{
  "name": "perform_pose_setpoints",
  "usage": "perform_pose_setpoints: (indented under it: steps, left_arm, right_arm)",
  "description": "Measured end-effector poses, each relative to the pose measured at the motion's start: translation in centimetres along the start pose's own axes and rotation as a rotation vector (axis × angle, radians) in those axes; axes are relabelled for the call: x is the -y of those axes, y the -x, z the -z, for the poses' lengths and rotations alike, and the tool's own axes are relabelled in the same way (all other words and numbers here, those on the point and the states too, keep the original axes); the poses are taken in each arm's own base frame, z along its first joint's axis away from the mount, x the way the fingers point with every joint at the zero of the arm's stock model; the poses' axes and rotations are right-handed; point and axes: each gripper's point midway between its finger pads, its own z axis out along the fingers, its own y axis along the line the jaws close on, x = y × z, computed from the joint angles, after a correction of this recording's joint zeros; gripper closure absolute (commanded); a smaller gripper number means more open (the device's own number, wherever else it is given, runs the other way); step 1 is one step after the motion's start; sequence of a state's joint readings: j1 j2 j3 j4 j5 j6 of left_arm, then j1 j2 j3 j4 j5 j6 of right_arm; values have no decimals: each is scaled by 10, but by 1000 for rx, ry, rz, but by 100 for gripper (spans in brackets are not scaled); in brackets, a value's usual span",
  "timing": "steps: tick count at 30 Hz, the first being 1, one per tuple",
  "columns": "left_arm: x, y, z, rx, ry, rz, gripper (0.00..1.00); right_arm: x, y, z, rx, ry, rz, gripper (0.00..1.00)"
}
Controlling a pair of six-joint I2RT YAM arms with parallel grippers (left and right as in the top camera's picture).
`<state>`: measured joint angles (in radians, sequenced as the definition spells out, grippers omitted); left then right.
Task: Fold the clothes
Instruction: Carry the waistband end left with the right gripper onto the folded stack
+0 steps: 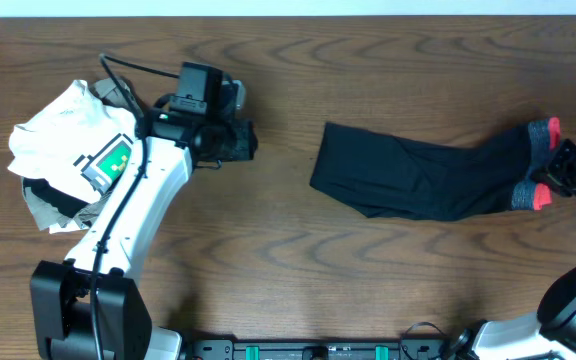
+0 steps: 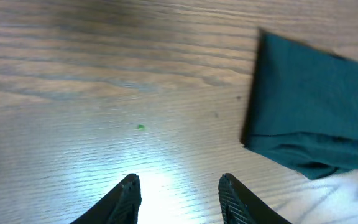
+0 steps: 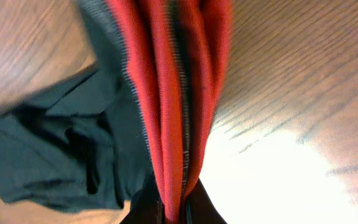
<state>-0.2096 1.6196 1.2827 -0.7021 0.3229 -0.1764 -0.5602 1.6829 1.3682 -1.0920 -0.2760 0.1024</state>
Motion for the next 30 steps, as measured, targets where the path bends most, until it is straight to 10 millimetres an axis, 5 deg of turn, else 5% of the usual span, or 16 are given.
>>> perform_pose_setpoints:
  steps: [7, 19, 30]
  left_arm:
    - [-20, 0, 4, -8, 32, 57, 46]
    - [-22, -5, 5, -27, 37, 65, 42]
    - [-22, -5, 5, -28, 37, 65, 41]
  right_arm:
    - [-50, -25, -5, -48, -18, 157, 99]
    - [-135, -55, -25, -26, -36, 347, 99]
    - [-184, -73, -32, 16, 18, 408, 99]
